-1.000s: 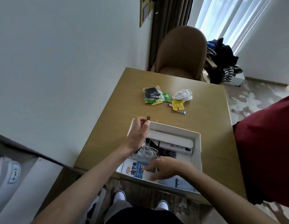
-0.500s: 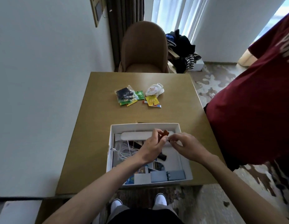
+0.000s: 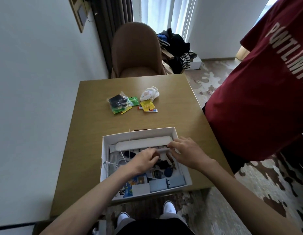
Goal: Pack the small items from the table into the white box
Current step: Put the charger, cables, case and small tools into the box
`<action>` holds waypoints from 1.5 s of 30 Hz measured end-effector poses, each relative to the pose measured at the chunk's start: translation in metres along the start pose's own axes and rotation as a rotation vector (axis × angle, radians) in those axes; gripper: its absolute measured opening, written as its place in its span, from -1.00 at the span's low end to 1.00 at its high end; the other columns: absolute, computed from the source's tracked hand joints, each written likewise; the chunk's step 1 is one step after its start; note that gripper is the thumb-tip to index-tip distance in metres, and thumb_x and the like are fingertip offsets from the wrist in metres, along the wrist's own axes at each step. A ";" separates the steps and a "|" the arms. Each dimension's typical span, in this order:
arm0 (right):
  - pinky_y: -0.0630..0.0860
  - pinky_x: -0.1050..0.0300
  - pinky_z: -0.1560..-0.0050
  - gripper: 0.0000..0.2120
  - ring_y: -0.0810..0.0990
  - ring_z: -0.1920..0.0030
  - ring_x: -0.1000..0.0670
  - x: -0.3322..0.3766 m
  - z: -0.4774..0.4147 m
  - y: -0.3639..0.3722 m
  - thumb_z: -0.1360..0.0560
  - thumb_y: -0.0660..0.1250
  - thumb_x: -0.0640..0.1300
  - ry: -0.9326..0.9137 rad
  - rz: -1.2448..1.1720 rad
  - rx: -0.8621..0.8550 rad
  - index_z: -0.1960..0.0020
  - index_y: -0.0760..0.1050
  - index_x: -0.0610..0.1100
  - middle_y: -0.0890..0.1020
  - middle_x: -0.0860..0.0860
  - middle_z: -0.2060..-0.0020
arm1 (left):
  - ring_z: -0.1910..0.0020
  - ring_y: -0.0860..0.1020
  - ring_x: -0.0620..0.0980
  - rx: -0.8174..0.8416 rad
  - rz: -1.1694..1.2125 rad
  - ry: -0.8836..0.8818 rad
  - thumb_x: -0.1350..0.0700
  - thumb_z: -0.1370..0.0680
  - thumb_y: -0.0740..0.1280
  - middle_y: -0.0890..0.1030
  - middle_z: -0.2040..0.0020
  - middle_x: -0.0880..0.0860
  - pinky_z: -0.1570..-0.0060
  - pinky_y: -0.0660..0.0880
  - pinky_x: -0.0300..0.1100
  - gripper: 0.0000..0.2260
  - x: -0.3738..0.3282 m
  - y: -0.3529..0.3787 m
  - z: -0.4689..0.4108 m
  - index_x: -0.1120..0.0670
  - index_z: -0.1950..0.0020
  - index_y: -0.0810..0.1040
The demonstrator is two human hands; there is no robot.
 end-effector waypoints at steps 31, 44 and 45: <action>0.58 0.17 0.07 -0.85 0.60 0.09 0.15 -0.001 -0.071 -0.019 -0.56 0.31 -0.08 -0.139 -0.291 0.087 -0.08 0.61 -0.02 0.67 0.08 0.05 | 0.04 0.54 -0.10 -0.433 -0.155 -0.065 0.07 -0.60 0.22 0.61 -0.02 -0.03 0.14 0.45 -0.27 -0.82 0.020 -0.075 0.033 0.04 -0.10 0.59; 0.55 0.02 -0.09 -0.79 0.61 -0.04 -0.04 -0.021 -0.176 0.026 -0.52 0.29 -0.12 0.088 -0.272 0.263 -0.11 0.61 -0.04 0.66 0.00 -0.04 | 0.09 0.60 -0.03 -0.635 0.206 -0.227 0.20 -0.59 0.24 0.63 0.04 0.02 0.16 0.56 -0.25 -0.85 0.081 -0.161 -0.009 0.09 -0.08 0.57; 0.54 0.04 -0.09 -0.78 0.60 -0.06 -0.06 -0.022 -0.183 0.037 -0.52 0.29 -0.12 0.102 -0.221 0.304 -0.12 0.61 -0.05 0.66 -0.01 -0.06 | 0.07 0.59 -0.01 -0.582 0.210 -0.239 0.19 -0.59 0.24 0.63 0.02 0.04 0.13 0.56 -0.22 -0.85 0.089 -0.159 -0.019 0.09 -0.09 0.57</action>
Point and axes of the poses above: each hand's wrist, its own z-axis away from the middle knuckle, its own y-axis out of the palm, x = y × z, the point moved 8 cm from there along -z, towards the middle knuckle
